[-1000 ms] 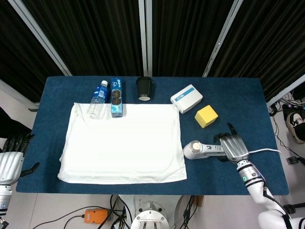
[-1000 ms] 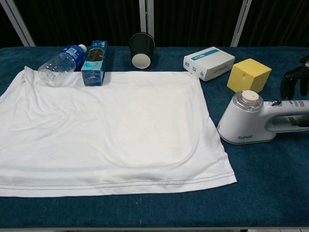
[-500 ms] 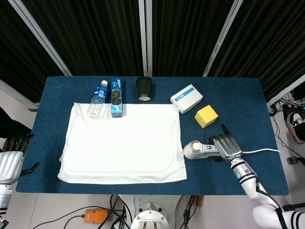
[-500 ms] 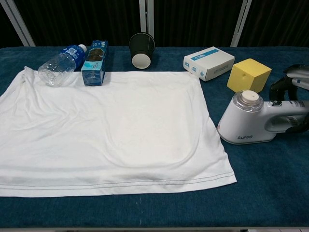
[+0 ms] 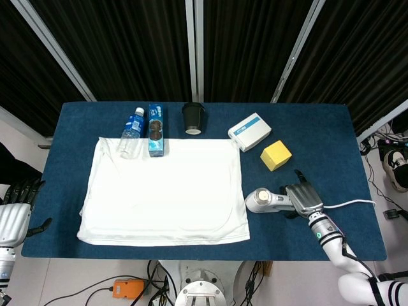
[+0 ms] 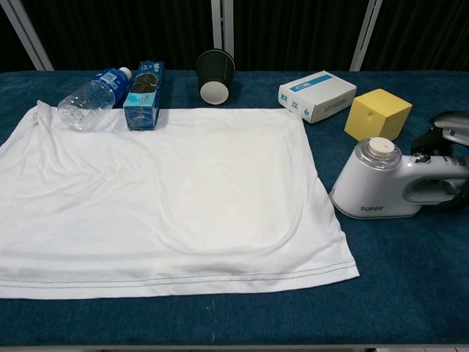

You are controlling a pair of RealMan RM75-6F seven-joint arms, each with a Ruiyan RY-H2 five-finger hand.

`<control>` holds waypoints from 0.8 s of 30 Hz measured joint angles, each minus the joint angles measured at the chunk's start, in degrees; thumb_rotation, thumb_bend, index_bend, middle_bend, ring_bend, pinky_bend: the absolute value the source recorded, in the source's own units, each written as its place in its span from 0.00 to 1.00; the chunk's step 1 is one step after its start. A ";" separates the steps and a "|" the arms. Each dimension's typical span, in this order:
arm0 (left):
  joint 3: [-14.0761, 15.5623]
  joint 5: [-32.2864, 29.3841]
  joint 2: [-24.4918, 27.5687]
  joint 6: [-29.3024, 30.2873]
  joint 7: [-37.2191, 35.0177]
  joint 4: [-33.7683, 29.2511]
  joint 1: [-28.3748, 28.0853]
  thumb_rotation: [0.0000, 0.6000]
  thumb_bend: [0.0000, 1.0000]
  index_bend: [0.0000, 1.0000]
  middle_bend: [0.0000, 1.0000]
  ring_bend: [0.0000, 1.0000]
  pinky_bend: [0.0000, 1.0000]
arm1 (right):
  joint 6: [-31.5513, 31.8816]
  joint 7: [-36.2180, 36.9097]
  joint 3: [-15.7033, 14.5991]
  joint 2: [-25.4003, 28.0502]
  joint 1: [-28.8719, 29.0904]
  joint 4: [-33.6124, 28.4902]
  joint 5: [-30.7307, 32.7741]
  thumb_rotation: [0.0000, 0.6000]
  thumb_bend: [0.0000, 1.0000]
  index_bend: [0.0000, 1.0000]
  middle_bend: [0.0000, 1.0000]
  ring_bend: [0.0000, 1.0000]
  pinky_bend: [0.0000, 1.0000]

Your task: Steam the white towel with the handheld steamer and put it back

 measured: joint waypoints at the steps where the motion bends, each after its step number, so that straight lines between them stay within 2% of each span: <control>1: 0.00 0.00 0.00 0.03 -0.01 0.02 0.02 1.00 0.15 0.09 0.07 0.00 0.00 | 0.05 0.23 -0.09 0.06 -0.07 -0.13 0.08 1.00 0.18 0.62 0.61 0.61 0.05; 15: -0.20 -0.20 -0.73 -0.92 -0.50 0.85 -0.55 1.00 0.15 0.09 0.07 0.00 0.00 | -1.52 5.34 -2.04 0.09 -1.05 -0.50 1.77 1.00 0.18 0.63 0.62 0.63 0.05; 19: -0.25 0.04 -0.85 -1.03 -0.52 0.81 -0.80 1.00 0.15 0.09 0.07 0.00 0.00 | -2.51 7.64 -2.01 0.15 -0.97 -0.45 2.05 1.00 0.20 0.70 0.67 0.69 0.06; 24: -0.26 -0.20 -0.79 -1.28 -0.51 0.68 -0.87 1.00 0.15 0.09 0.07 0.00 0.00 | -3.64 11.81 -1.54 0.58 -0.79 -0.56 1.56 1.00 0.24 0.80 0.75 0.78 0.15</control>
